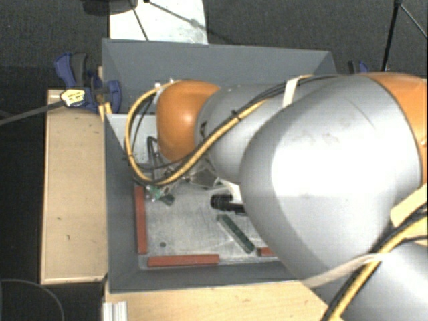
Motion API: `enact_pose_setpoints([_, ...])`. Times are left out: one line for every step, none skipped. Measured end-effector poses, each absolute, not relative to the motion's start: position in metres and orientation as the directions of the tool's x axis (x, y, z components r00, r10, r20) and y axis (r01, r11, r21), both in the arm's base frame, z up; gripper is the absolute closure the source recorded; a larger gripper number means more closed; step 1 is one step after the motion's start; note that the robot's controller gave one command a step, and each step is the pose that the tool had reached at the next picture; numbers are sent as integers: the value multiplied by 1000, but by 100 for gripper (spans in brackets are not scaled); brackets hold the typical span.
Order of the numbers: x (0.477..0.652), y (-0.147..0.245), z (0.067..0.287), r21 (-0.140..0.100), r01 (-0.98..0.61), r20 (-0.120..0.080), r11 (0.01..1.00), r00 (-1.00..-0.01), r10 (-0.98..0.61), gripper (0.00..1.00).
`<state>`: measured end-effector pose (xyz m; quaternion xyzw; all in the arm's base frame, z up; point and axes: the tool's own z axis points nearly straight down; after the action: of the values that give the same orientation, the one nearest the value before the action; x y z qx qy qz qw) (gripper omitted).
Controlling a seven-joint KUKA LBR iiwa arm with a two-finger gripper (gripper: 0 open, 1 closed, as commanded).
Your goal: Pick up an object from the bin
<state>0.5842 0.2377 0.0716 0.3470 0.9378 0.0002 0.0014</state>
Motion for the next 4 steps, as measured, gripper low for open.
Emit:
enact_pose_setpoints([582,236,121,-5,649,2,761,-761,649,100])
enact_pose_setpoints([589,236,134,12,651,-7,759,-759,651,100])
enact_pose_setpoints([585,234,92,-2,655,-1,756,-756,655,100])
enact_pose_setpoints([586,232,142,-6,667,3,745,-745,667,100])
